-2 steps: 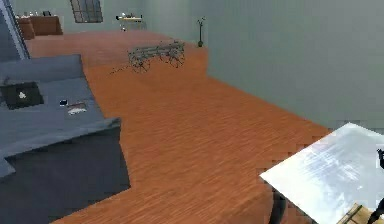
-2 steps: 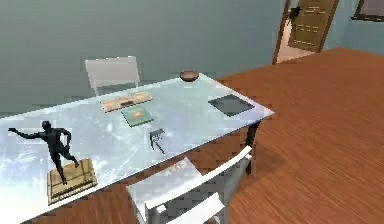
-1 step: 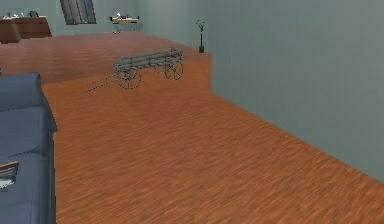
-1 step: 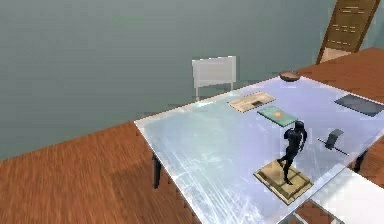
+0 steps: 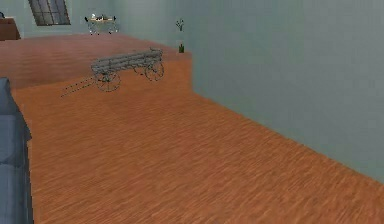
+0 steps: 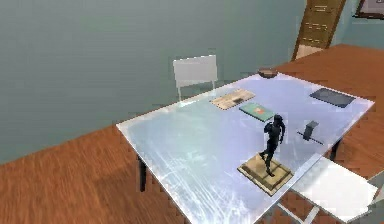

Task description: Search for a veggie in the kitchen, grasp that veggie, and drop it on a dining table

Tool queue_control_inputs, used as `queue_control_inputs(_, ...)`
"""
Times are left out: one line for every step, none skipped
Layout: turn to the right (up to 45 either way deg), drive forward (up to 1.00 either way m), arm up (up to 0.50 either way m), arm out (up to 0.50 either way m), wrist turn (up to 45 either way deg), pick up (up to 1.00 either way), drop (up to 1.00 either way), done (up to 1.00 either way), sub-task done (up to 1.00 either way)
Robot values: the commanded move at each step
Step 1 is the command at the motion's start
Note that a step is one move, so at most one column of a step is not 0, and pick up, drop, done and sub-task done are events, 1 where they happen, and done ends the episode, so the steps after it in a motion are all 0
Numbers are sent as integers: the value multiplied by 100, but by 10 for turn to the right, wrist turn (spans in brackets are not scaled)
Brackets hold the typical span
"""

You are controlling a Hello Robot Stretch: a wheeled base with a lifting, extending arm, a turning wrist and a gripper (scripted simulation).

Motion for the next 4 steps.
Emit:
queue_control_inputs(0,35,0,0,0,0,0,0,0)
queue_control_inputs(-330,0,0,0,0,0,0,0,0)
queue_control_inputs(0,100,0,0,0,0,0,0,0)
queue_control_inputs(-30,0,0,0,0,0,0,0,0)
